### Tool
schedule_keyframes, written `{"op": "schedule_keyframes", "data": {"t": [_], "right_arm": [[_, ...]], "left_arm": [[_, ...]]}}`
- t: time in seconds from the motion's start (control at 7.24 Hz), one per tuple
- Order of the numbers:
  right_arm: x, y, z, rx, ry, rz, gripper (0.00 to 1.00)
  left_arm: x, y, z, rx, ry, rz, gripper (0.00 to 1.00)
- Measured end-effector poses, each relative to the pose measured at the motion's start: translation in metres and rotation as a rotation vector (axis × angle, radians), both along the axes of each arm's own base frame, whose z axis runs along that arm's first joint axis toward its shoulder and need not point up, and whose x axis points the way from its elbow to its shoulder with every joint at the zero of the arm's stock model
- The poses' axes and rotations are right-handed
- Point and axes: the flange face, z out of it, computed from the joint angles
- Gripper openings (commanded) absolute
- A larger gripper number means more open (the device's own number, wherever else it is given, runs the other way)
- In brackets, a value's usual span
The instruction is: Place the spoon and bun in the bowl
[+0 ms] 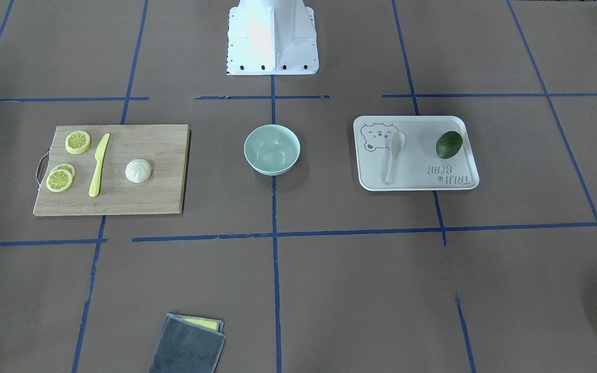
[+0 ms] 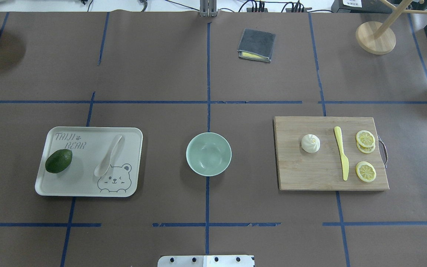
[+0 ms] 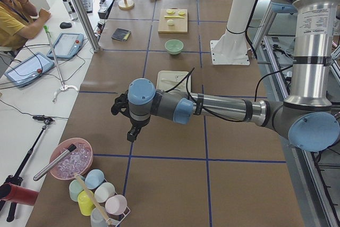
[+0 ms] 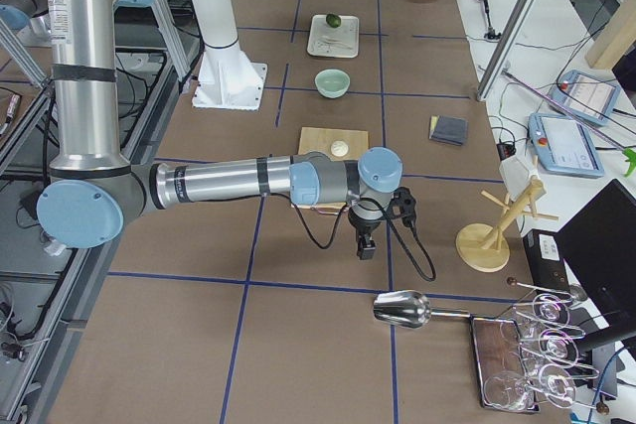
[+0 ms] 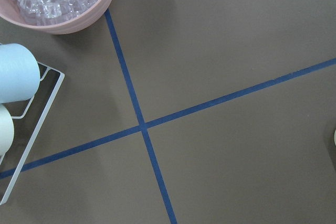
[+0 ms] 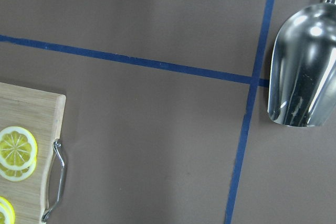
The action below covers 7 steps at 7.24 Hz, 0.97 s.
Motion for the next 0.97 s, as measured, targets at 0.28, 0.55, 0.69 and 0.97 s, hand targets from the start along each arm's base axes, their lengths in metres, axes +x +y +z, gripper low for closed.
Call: {"op": "schedule_keyframes", "data": {"t": [0.28,0.55,0.69,0.97], "right_arm": [[-0.023,-0.001,-0.006,0.039,-0.033,-0.046,1.0],[-0.032,-0.002,-0.01,0.061,-0.039,-0.062,1.0],[-0.034,-0.004,-0.012,0.068,-0.04,-0.066,1.0],[-0.036,-0.006,-0.015,0.075,-0.04,-0.068,1.0]], "left_arm": [[0.061,-0.004,-0.022,0.103,0.041,0.071,1.0],[0.158,0.001,-0.064,0.072,0.171,0.06,0.99],[0.222,0.002,-0.099,0.019,0.23,0.053,0.98],[0.336,0.012,-0.144,-0.026,0.239,0.036,0.93]]}}
